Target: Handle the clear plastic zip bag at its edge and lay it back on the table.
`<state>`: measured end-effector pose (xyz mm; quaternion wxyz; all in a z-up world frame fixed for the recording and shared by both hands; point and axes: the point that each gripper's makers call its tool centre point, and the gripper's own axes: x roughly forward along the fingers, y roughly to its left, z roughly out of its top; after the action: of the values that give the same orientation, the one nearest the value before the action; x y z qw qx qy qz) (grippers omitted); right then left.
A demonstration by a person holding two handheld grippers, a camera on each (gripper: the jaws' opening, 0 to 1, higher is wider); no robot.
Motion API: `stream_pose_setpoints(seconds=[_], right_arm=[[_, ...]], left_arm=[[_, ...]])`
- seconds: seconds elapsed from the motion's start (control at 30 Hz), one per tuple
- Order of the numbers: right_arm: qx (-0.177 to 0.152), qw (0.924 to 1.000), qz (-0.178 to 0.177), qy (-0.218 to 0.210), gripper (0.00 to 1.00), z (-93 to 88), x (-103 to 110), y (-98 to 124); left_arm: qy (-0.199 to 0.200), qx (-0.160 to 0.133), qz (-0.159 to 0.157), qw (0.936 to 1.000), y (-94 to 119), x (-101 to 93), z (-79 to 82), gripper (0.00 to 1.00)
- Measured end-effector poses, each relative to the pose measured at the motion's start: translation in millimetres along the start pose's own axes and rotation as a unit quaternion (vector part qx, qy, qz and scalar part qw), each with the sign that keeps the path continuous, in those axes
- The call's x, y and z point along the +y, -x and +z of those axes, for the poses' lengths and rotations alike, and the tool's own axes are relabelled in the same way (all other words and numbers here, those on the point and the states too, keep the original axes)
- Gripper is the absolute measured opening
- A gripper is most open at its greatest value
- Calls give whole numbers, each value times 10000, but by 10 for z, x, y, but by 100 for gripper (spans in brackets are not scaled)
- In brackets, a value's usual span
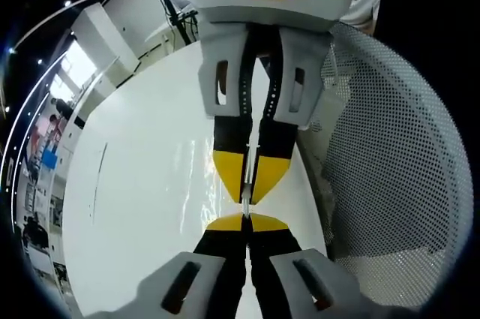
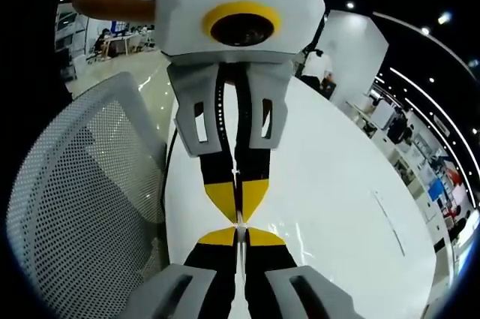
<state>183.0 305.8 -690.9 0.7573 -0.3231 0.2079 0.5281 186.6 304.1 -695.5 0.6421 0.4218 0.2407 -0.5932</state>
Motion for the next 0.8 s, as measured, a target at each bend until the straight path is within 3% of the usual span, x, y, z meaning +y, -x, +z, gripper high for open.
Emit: stream_pose_setpoints(seconds=[0.8], right_arm=[[1, 10000, -34, -10, 0, -5, -19, 13]], left_arm=[[62, 3, 34, 10000, 39, 19, -34, 0]])
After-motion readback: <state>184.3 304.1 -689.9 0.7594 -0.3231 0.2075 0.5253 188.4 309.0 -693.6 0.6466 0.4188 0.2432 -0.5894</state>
